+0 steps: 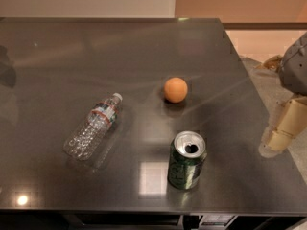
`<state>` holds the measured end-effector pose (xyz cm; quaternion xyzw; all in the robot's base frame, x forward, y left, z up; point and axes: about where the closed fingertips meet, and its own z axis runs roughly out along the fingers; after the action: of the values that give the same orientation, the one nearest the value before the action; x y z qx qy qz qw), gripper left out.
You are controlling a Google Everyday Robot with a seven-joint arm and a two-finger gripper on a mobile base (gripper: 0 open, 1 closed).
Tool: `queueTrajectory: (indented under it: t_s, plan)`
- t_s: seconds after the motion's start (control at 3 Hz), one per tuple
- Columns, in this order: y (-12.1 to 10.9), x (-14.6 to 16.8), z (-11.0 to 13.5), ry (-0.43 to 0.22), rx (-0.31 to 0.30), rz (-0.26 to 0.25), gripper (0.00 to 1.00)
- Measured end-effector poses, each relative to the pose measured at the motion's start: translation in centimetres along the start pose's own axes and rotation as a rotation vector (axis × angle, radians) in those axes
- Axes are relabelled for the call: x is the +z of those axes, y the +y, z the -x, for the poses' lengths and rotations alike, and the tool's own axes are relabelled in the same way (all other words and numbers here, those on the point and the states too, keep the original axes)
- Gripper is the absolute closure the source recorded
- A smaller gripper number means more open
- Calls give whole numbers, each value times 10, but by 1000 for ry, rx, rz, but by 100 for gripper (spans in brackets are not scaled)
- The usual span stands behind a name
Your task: Pick green can
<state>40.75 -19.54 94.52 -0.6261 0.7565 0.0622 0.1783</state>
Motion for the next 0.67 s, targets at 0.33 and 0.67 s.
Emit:
queueTrajectory:
  t_s: [0.33, 0.67]
  plan:
    - [37, 25, 17, -151, -42, 73, 0]
    - [61, 51, 38, -285, -82, 115, 0]
